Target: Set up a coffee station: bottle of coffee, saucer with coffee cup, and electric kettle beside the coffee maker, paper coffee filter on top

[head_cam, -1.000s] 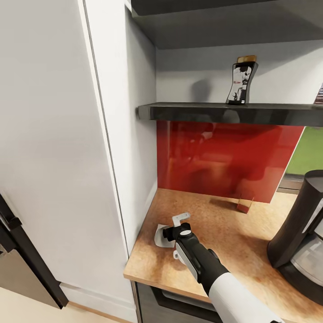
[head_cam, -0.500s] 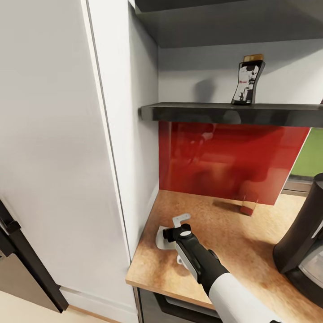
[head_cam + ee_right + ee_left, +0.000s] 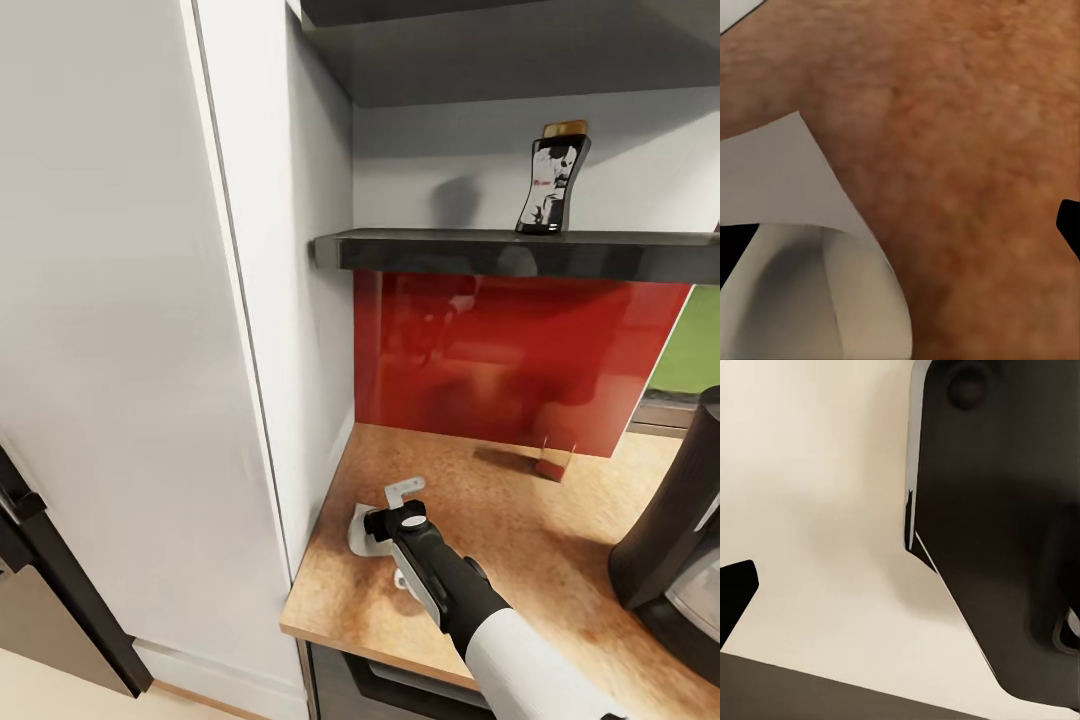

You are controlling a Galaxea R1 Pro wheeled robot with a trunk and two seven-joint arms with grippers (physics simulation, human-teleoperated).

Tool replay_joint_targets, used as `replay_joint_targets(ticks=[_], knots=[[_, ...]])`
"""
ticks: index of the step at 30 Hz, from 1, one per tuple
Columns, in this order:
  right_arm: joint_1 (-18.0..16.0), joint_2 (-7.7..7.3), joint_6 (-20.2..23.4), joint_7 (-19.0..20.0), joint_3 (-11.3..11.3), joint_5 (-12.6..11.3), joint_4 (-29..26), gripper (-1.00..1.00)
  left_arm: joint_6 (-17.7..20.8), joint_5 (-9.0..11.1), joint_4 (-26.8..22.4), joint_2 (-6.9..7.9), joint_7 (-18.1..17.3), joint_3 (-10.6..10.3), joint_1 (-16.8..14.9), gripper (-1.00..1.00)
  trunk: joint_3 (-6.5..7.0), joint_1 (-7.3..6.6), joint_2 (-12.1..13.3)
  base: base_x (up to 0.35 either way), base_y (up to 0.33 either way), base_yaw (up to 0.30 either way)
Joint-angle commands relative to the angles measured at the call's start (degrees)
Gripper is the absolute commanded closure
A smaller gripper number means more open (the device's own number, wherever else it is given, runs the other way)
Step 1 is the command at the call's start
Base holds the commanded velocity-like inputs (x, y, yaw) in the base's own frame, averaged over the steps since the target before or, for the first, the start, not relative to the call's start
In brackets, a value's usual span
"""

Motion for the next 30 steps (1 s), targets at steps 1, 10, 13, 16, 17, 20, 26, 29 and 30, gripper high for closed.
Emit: replay_joint_targets(ticks=[1,10,13,16,17,20,26,29,30], knots=[[-0.07,0.00,0.19,-0.51,0.20,-0.58,-0.02,-1.00,-0.03,0.33,-0.11,0.00,0.01,-0.05,0.03,-1.00,-0.12,0.04,-0.12,0.000,0.000,0.000],[-0.05,0.00,-0.31,-0.52,0.20,-0.58,2.41,-1.00,-0.01,0.33,-0.11,0.00,0.01,-0.03,0.03,-1.00,-0.12,0.04,-0.12,0.000,0.000,0.000],[-0.07,0.00,-0.87,-0.53,0.20,-0.58,2.72,-1.00,0.07,0.33,-0.11,0.00,0.01,-0.03,0.03,-1.00,-0.12,0.04,-0.12,0.011,0.000,0.000],[-0.07,0.00,-1.11,-0.53,0.17,-0.58,2.83,-1.00,0.10,0.33,-0.11,0.00,0.01,-0.03,0.03,-1.00,-0.12,0.04,-0.12,0.071,0.000,0.000],[-0.07,0.00,-1.15,-0.53,0.18,-0.58,2.85,-1.00,0.10,0.33,-0.11,0.00,0.01,-0.03,0.03,-1.00,-0.12,0.04,-0.12,0.105,0.000,0.000],[-0.08,0.00,-1.20,-0.52,0.17,-0.58,2.87,-1.00,0.07,0.33,-0.11,0.00,0.01,-0.03,0.03,-1.00,-0.12,0.04,-0.12,0.104,0.000,0.000],[-0.03,0.00,-1.22,-0.51,0.12,-0.58,2.88,-1.00,0.00,0.33,-0.11,0.00,0.01,-0.06,0.03,-1.00,-0.12,0.04,-0.12,0.028,0.000,0.000],[-0.04,0.00,-1.22,-0.51,0.11,-0.58,2.89,-1.00,-0.04,0.33,-0.11,0.00,0.01,-0.08,0.03,-1.00,-0.12,0.04,-0.12,0.005,0.000,0.000],[-0.05,0.00,-1.22,-0.51,0.11,-0.58,2.89,-1.00,-0.05,0.33,-0.11,0.00,0.01,-0.08,0.03,-1.00,-0.12,0.04,-0.12,0.002,0.000,0.000]])
